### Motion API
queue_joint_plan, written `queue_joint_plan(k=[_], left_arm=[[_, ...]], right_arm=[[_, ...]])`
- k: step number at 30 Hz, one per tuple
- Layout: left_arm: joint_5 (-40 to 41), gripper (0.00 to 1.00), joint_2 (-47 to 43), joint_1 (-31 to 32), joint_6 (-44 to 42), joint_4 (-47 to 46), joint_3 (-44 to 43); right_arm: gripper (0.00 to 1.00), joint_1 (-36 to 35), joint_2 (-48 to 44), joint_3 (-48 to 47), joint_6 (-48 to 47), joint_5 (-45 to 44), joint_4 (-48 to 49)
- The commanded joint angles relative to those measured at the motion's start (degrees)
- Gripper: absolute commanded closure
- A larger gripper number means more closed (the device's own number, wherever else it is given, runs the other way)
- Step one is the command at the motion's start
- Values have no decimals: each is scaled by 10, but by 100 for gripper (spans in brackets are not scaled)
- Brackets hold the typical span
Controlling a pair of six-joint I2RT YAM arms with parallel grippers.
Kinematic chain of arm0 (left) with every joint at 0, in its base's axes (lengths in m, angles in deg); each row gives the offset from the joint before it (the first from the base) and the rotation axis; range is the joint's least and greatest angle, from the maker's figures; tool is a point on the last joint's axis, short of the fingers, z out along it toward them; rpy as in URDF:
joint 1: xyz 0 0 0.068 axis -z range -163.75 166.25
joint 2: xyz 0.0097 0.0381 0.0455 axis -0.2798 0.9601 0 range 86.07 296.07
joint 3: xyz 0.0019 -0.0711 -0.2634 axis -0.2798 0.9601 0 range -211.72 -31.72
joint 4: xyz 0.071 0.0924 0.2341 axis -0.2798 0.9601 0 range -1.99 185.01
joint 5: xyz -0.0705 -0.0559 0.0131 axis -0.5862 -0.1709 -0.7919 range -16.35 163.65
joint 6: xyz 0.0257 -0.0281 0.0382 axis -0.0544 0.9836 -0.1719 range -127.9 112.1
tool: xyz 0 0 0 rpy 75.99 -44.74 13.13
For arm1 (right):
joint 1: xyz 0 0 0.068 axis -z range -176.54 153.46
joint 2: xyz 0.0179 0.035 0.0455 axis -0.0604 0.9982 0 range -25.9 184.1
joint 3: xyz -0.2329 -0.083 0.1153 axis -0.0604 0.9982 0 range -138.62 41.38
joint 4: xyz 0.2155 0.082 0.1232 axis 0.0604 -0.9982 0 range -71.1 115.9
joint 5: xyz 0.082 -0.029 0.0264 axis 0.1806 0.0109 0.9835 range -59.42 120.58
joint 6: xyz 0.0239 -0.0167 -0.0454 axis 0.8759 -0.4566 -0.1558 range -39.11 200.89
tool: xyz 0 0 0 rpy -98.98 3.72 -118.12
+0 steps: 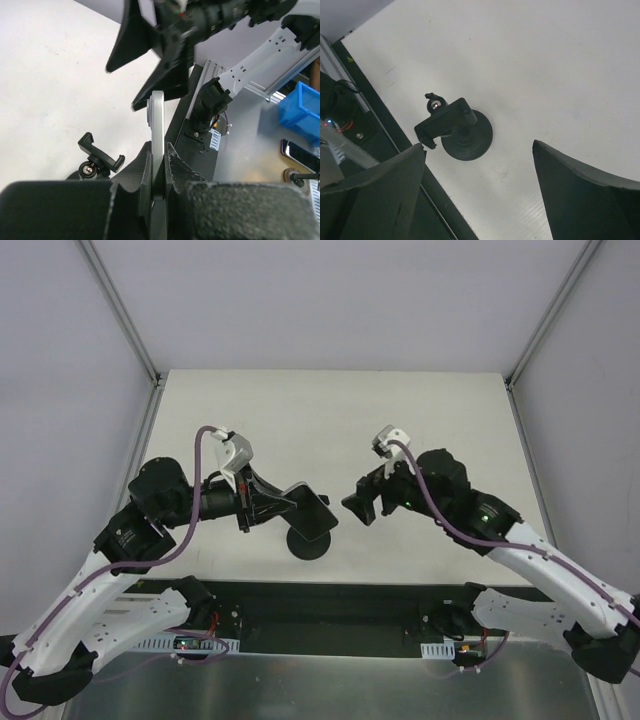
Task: Place the phone on the phone stand
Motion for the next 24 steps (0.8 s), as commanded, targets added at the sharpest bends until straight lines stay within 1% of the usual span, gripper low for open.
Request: queue_joint_plan(k=[1,2,3,4,5,6,7,10,13,16,17,19,20,21,24], left_arm=[[18,100,7,-3,52,-25,-5],[16,100,8,-3,61,-25,-8],[13,100,14,-3,66,-25,-10],[5,100,17,-3,68,-25,-14],[-5,100,21,-3,74,-26,-19],[-9,100,25,-3,77,-32,-20],[-13,100,25,-3,81,-41,-20],[-41,100,27,-3,100,-72,-15],[-62,100,29,-3,111,-80,-15],[-81,100,28,-3,129,-100,-6],[-84,100,28,-3,136,-106,-1],[-88,100,28,-3,155,-123,6],[-89,100,27,-3,162,-129,8],[-89,100,29,-3,168,-133,10],[-83,100,29,-3,200,-152,15]], right_arm=[[8,13,-93,22,20,68,-11],[7,12,-106,31,26,155,8],[6,12,-121,49,35,196,29],[6,12,-123,57,46,229,72],[6,12,-122,64,61,279,97],[6,6,-113,74,87,295,119],[7,2,-107,78,93,303,151],[9,-19,-77,76,118,294,175],[17,-36,-51,76,136,300,214],[41,-42,-33,79,159,318,249],[56,-45,-29,81,165,330,259],[74,-46,-28,93,181,340,289],[91,-48,-34,100,188,344,304],[99,-48,-39,109,192,341,318],[99,-51,-63,132,205,312,359]])
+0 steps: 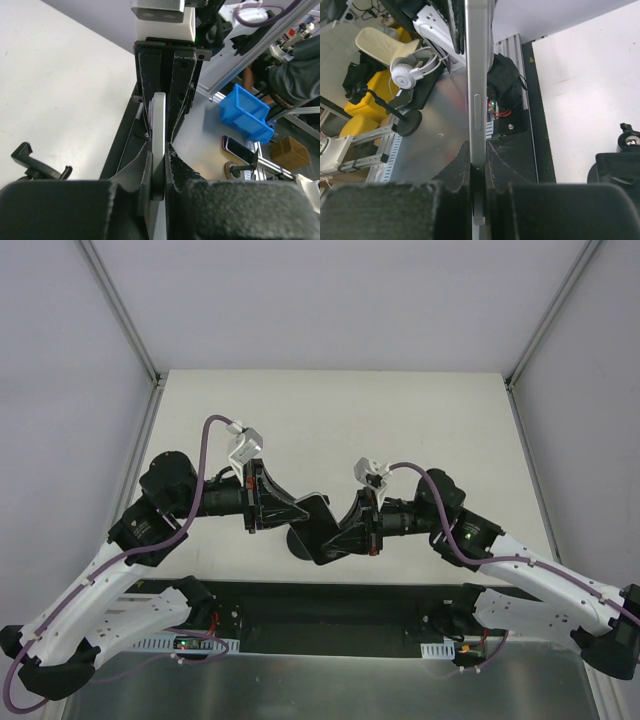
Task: Place the phone on the phone stand
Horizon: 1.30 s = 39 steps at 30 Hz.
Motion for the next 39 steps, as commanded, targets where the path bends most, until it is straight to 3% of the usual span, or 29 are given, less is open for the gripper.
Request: queue_joint_plan(k=[1,4,5,7,10,17,26,28,29,32,33,34,37,39], left_arm=[[3,83,-3,0,85,-90,9],[-28,69,-1,1,115,-142,28],[-29,59,0,0,120,-150,33],[-21,48,-4,0,130,-161,45],[-21,43,-11,0,143,-182,52],[-19,67,-12,0,169,-218,57],[-24,73,-1,0,173,-236,49],[-26,88,1,0,158,-232,40],[-18,100,-2,0,153,-227,38],[4,100,-13,0,145,-220,43],[12,100,-18,1,134,-202,42],[26,100,-22,0,126,-179,33],[118,100,-50,0,81,-67,7],[180,100,-80,0,66,-20,4]], right_arm=[[99,-1,-30,24,46,-54,121],[99,-8,-46,50,64,-71,171],[99,-8,-53,54,64,-87,171],[99,-9,-57,54,64,-98,173],[99,-10,-55,48,70,-101,180],[99,-19,-36,41,84,-112,193],[100,-24,-12,14,91,-97,180],[99,-25,-11,20,90,-98,184],[99,-24,-11,20,89,-97,184],[99,-24,-5,8,88,-89,172],[96,-24,-4,-8,78,-92,139],[66,-25,-10,-20,66,-118,108],[22,-24,-44,-18,18,-203,19],[11,-22,-61,-17,-10,-264,-55]])
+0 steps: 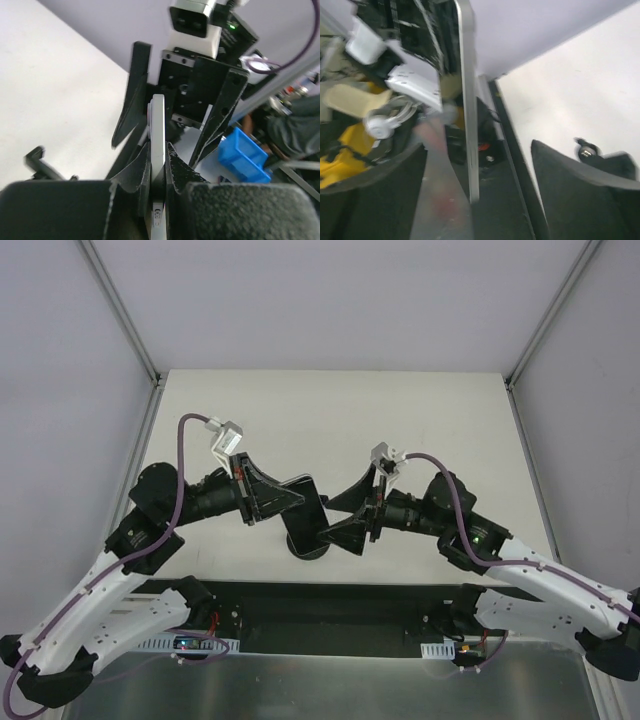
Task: Place the phone on the phone stand
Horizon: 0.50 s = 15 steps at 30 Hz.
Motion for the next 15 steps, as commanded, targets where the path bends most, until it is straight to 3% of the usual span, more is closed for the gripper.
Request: queue_joint_plan(k=[1,4,6,10,15], left_arm=[[137,100,-61,3,-48,123,-46],[161,100,-90,3,-74,190,-66],[168,100,-102,3,-89,256,-79],[162,100,-126,3,-87,295,-81],[146,100,-143,3,-87,316,-80]], right_arm=[[4,6,-47,-30,-99,-189,-155],[7,26,-22,-59,-155,-229,-264],[12,46,-5,-70,-224,-192,-289],[37,77,55,-79,-321,-89,-285],[48,93,124,-128,-434,-24,-322]])
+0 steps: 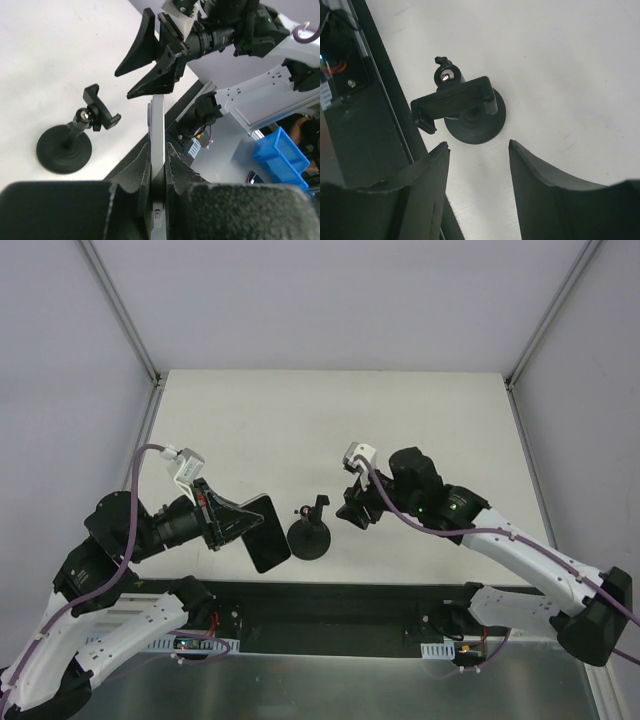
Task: Place the phone on the phone stand
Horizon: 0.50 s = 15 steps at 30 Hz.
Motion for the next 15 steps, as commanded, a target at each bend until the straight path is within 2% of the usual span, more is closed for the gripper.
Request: queue_joint_plan(k=[1,9,15], left_arm=[[0,100,-22,3,-4,9,-11],[5,100,-18,3,-10,15,-3],[-7,100,2,3,-19,15,-7]], right_arm=[[50,4,57,-68,-137,80,-47],[53,4,142,-124,-183,75,-77],[59,4,193,-168,-202,81,-94]])
